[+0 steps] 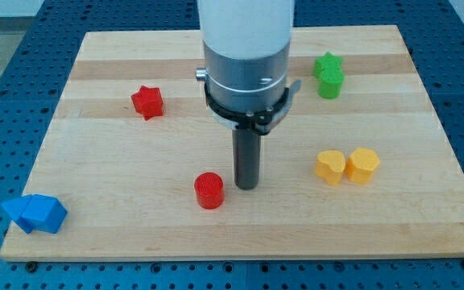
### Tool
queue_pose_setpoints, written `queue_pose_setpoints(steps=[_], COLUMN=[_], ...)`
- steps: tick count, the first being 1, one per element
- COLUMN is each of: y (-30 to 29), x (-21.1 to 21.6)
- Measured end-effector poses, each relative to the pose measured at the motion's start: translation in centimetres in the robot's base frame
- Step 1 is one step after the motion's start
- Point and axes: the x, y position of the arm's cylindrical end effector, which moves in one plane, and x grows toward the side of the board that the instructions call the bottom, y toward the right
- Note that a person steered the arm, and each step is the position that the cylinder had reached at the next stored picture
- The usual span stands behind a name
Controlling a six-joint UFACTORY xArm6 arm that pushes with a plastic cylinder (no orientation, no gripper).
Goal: Place the red circle at bottom center of the board
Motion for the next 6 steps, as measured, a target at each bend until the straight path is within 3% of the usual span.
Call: queue_pose_setpoints(steps=[1,2,3,4,6], y=[0.0,-1.8,-5.5,-7.2,-3.6], x=[0.3,-5.1,-6.3,-3.9,1.8])
